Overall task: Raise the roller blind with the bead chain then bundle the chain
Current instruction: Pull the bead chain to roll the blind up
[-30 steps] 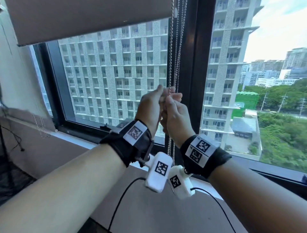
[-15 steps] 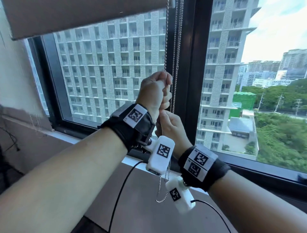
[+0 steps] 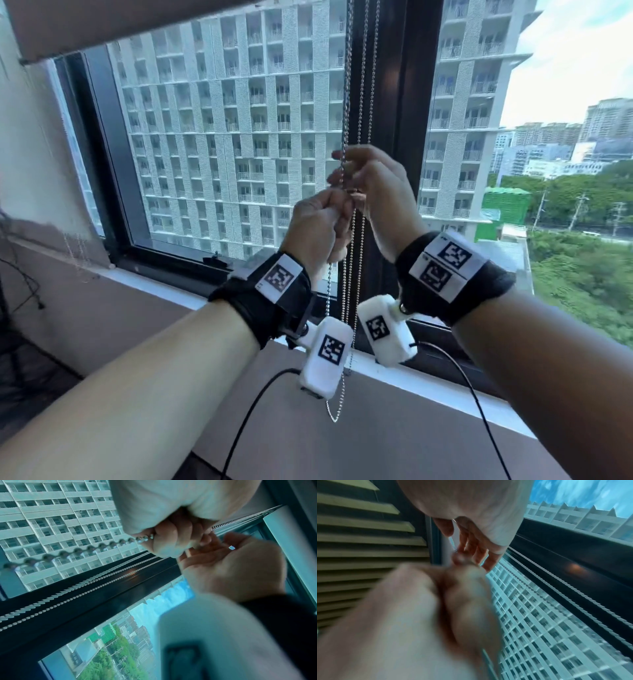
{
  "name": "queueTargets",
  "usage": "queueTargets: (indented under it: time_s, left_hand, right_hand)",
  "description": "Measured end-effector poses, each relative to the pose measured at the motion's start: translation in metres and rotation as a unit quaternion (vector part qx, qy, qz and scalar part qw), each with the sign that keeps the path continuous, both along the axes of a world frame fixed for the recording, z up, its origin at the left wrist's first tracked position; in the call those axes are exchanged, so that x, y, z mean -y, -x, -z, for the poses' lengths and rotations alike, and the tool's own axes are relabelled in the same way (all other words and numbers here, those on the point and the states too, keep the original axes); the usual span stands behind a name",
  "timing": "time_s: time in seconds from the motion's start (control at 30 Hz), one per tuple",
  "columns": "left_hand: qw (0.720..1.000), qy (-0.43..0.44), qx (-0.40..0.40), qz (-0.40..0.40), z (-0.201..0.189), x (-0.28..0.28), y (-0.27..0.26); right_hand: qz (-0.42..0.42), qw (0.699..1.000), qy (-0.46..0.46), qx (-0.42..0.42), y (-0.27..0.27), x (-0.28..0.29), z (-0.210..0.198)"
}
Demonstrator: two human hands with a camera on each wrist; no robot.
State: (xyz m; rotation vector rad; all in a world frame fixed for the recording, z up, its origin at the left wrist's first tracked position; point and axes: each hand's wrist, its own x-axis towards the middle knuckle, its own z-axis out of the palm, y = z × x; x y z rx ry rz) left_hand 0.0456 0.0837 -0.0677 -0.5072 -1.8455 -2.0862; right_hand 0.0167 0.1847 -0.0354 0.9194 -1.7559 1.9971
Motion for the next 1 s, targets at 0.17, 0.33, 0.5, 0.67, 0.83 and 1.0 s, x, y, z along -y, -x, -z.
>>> queueTargets:
  time_s: [0.17, 0.33, 0.5, 0.67, 0.83, 1.0]
  left_hand:
    - [0.999, 0.029, 0.027, 0.002, 0.031, -0.002, -0.003]
    - [0.999, 0.019, 0.039, -0.018, 0.049, -0.004, 0.002]
    - [0.999, 0.022, 0.040, -0.009, 0.047, 0.004, -0.001]
    - [0.998, -0.003, 0.062, 0.016, 0.040, 0.021, -0.003]
    - [1.000, -0.016, 0.015, -0.009, 0.020, 0.022, 0.002]
    - [0.999, -0.040, 0.004, -0.010, -0.012, 0.018, 0.001]
  right_hand:
    - [-0.005, 1.000, -0.006, -0.019, -0.007, 0.008, -0.031]
    - [0.052, 0.998, 0.020, -0.006, 0.003, 0.028, -0.023]
    - [0.060, 0.997, 0.043, -0.021, 0.002, 0.034, -0.018]
    - [0.061, 0.997, 0.044, -0.033, 0.002, 0.036, -0.012]
    - [0.074, 0.996, 0.028, -0.039, 0.004, 0.034, 0.007]
    - [0.027, 0.999, 0.030, -0.015, 0.001, 0.028, 0.025]
